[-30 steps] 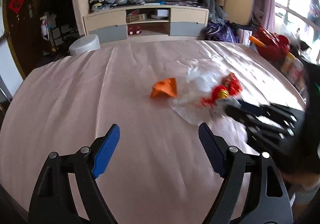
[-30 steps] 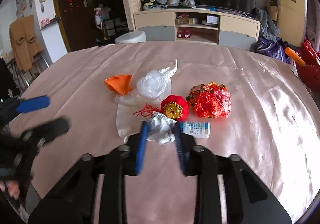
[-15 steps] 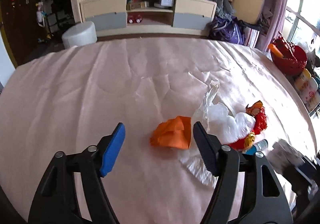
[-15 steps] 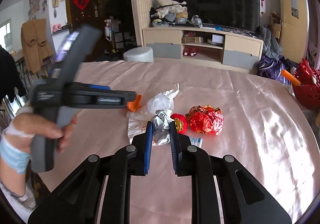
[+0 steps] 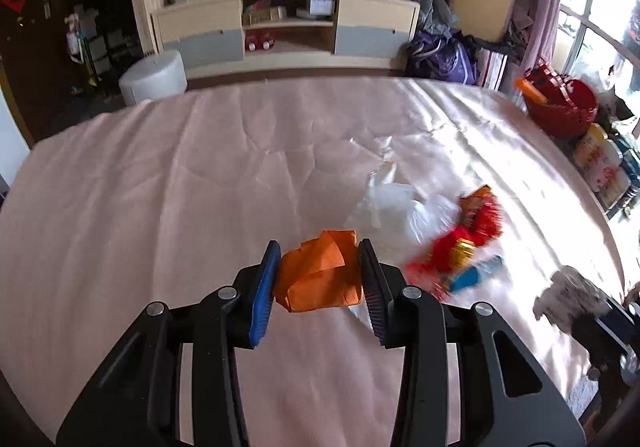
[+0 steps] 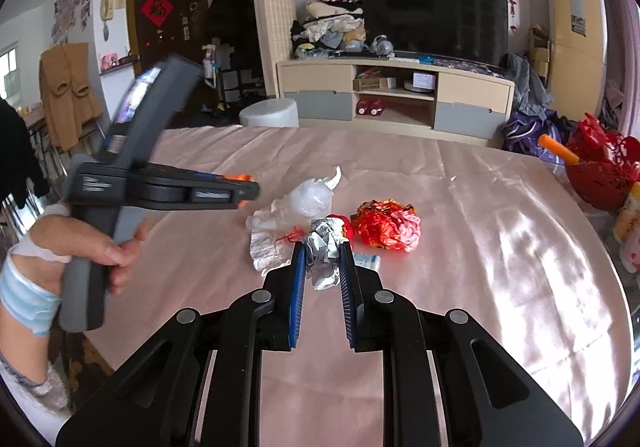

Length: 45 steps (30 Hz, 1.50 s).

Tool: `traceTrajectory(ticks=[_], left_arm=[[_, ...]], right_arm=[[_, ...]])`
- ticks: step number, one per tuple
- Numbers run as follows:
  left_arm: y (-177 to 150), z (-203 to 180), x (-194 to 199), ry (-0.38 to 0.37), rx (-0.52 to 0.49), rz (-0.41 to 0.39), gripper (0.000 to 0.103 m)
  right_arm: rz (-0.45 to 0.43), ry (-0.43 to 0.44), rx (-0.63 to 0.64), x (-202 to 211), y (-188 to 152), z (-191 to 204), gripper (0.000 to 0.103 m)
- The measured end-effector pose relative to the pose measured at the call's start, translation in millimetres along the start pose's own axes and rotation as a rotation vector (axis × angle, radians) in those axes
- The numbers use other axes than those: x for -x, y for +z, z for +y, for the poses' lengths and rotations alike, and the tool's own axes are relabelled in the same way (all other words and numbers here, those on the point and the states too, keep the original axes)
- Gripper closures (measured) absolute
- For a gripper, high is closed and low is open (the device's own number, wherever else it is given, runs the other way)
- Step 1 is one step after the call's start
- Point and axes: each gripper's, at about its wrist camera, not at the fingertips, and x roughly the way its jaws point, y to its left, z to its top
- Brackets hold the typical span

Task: Collect trash
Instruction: 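Grasp the silver foil wrapper with the right tool while the left grasps the orange cone cup, then carry the foil wrapper and orange cup to the bin and open both tools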

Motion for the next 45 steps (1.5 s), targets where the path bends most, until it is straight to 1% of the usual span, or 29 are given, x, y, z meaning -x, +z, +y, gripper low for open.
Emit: traceTrajectory(ticks=[8,12,17,21,24,27,32,37,39,45], left_arm=[[-42.0,-21.7,83.7,-0.004,-0.019,-0.075,0.065],[-76.4,-35.1,124.6,-0.020,-0.051,-0.100,0.065],[-116.7,-49.5,163.7,-0.034,-0.081,-0.134,0.065],[-145.3,-58.5,181.3,-0.035,-0.081,-0.155,0.064],[-171.8,-64.2,188.3,-0.051,-0.074,-0.163,0.064],[-197.9,-71.7,187.5,-0.046,-0.070,-0.161,0.063],[-240.9,-78.6,170.2,-0.049,-0.052,-0.113,0.063],[-270.4,-83.6,150.9,-0.076,-0.026,-0.057,0.063],[-280.2,-84.6,141.7,-0.091,-0.012,-0.032,0.063],[-304.3,-81.7,114.0,-0.095,0.024,0.027,0.063]], right_arm=[[-0.021,-0.010,-0.010,52.1,-16.0,6.0,0.085],[-0.032,-0.009,-0.016,79.5,-29.6,9.7,0.085],[-0.043,-0.007,-0.032,107.9,-47.1,11.9,0.085],[-0.034,0.003,-0.042,121.7,-63.6,14.8,0.085],[-0.012,0.017,-0.059,126.0,-82.1,14.6,0.085],[0.011,0.032,-0.086,125.8,-97.8,14.7,0.085],[0.059,0.069,-0.137,117.6,-128.7,13.9,0.085],[0.111,0.100,-0.164,105.1,-159.1,22.8,0.085],[0.128,0.097,-0.163,100.3,-165.9,25.6,0.085],[0.190,0.084,-0.169,84.4,-187.1,31.5,0.085]])
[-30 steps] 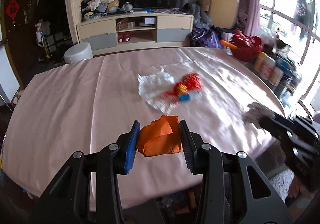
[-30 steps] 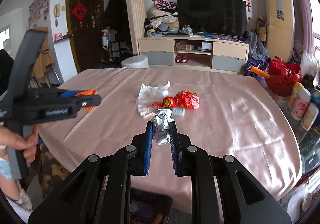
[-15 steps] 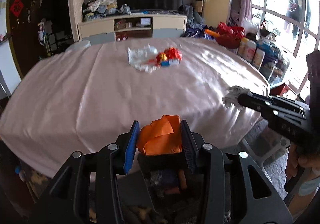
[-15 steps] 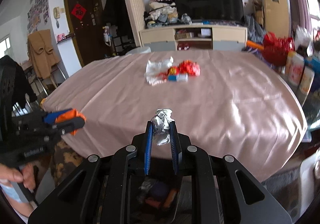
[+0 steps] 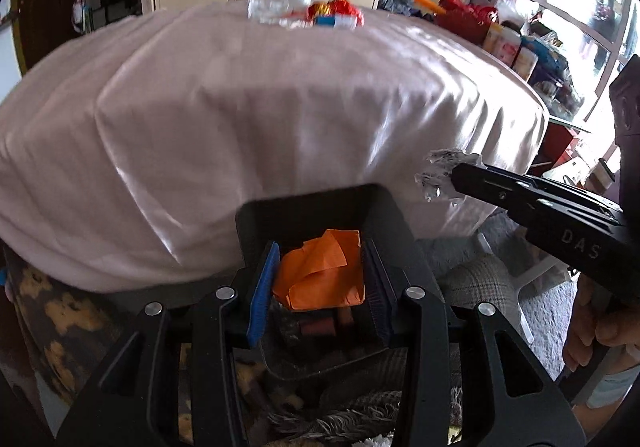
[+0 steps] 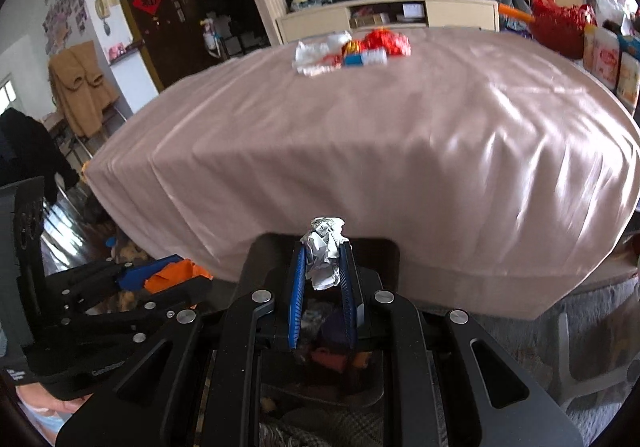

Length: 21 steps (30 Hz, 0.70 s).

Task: Collect trash
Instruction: 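Carry the foil wrapper and orange cup to the bin and open both tools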

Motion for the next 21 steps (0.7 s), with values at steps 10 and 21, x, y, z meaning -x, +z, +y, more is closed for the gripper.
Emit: traceTrajectory(ticks=[10,21], left_arm=[[-20.6,-1.8,-35.5,-0.015,-0.002,0.082,0.063],[-18.3,0.5,-46.4,0.005,-0.007,0.099,0.039]], right_arm=[[0.111,0.021,-0.042,-39.7,-17.0,-5.5,0.085],[0.104,0.019,-0.091,-43.4,-12.1,-13.8,0.058]])
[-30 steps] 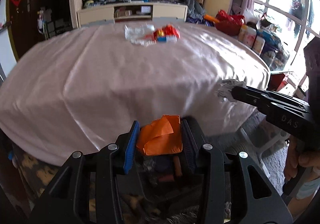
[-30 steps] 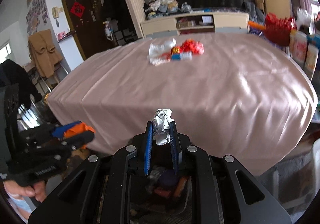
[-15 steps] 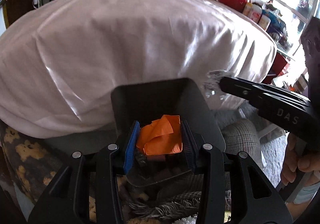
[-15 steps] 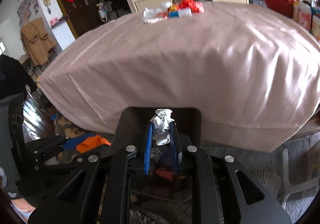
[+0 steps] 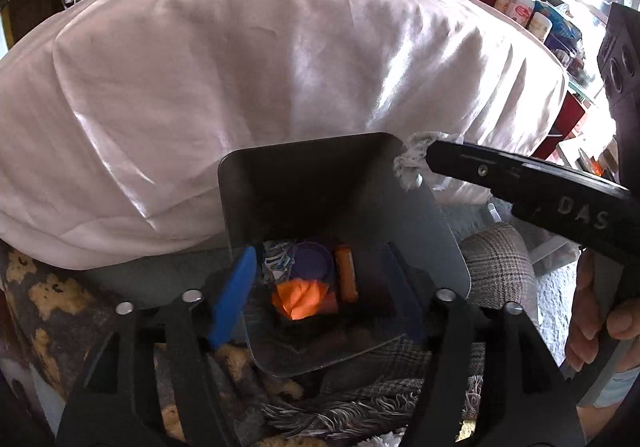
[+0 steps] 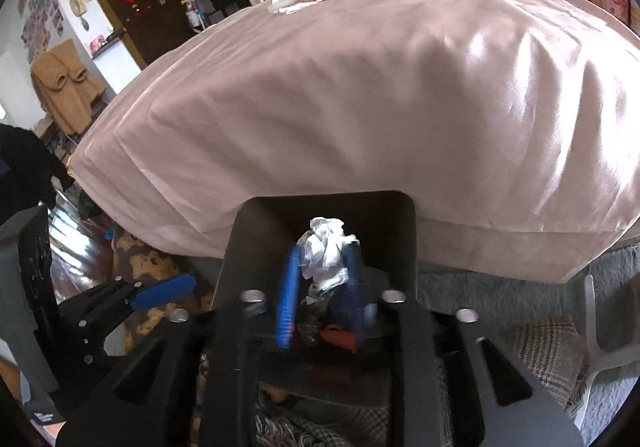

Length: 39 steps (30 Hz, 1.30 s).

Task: Collect trash
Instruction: 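Carry the foil wrapper and orange cup to the bin and open both tools, then grasp the red-gold foil wrapper with the right tool while the left grasps a clear bag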

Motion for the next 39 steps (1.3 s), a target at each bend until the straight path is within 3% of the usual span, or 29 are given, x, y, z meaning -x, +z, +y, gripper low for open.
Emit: traceTrajectory(ticks=[5,8,11,15,24,39], left_arm=[[1.2,5.6,5.1,0.011,0.006,-0.007,0.034],[5.3,12.0,17.3,0.020,0.012,-0.033,0.024],[13.5,21.6,33.9,0.035,0.030,-0.073,0.016],[31.5,28.7,56.1,0.039,0.035,-0.126,0.011],[91.6,46.1,87.1,0.101,0.003,-0.225,0.010],[199.1,72.3,63.2,0.114,-0.003,-0.247,0.010]], right_arm=[[-0.034,-0.017,-0.012,12.0,5.2,-5.6,0.038],[-0.087,-0.021,-0.023,31.2,12.7,-13.2,0.017],[-0.142,-0.050,-0.024,50.8,21.5,-18.7,0.006],[-0.187,-0.079,-0.034,70.6,40.0,-28.5,0.004],[-0.235,-0.165,-0.008,83.5,91.7,-44.2,0.004],[-0.246,-0.178,0.074,48.4,190.0,-27.9,0.003]])
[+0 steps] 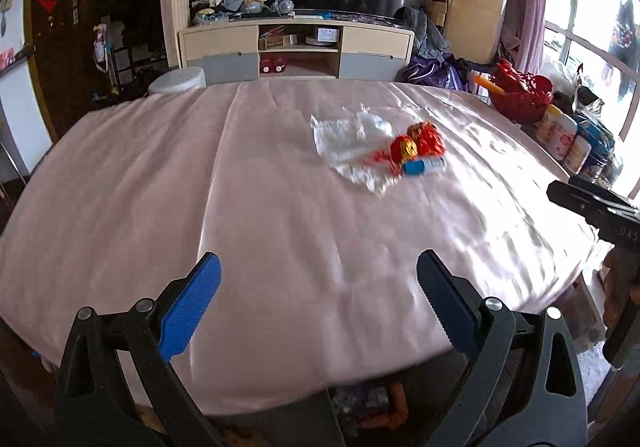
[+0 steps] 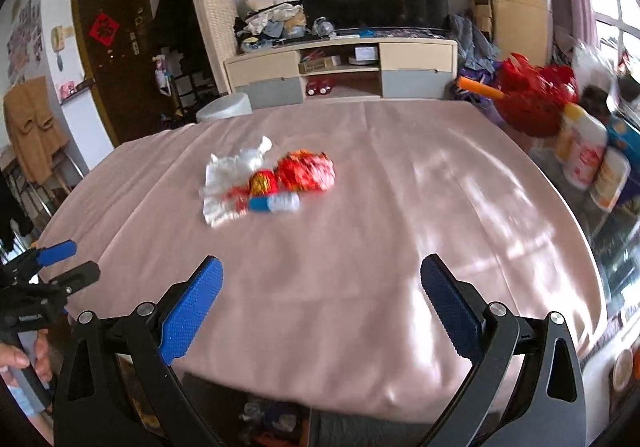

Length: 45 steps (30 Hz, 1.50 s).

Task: Collect trash
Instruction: 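Grasp the red-gold foil wrapper with the right tool while the left grasps a clear bag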

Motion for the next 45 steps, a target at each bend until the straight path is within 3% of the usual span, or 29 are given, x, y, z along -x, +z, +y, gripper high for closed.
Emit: traceTrajectory(ticks=[9,14,19,30,36,43,45], left_arm=[[42.3,-2.5,-49.7,0.017,-0.047,0.012,0.012],[66.7,-5.7,-88.2,-0.016,-0.062,0.049,0.037],[88.0,-10.4,-116.7,-0.038,-0.086,0.076,0.047],[86.9,-26.8,-162.7,-0.060,-0.195,0.156,0.047],[86.1,-26.8,-175.1,-0.102,-0.189,0.170,0.048],[84.6,-42.0,-173.2,-0.137,-0.253,0.158,0.078],[83.6,-46.1,-172.0,-0.136,-0.269,0.155,0.083]], right_arm=[[0.029,0.026,-0.019,-56.3,47.0,1.5,0.005],[0.070,0.049,-0.034,-98.1,66.8,1.1,0.029],[0.088,0.050,-0.032,-126.5,80.6,6.3,0.033],[0.173,0.043,-0.064,-167.2,76.9,1.0,0.034],[0.179,0.047,-0.059,-175.6,77.4,2.2,0.034],[0.168,0.072,-0.051,-181.7,76.7,1.7,0.040],[0.163,0.082,-0.056,-178.8,75.3,0.1,0.041]])
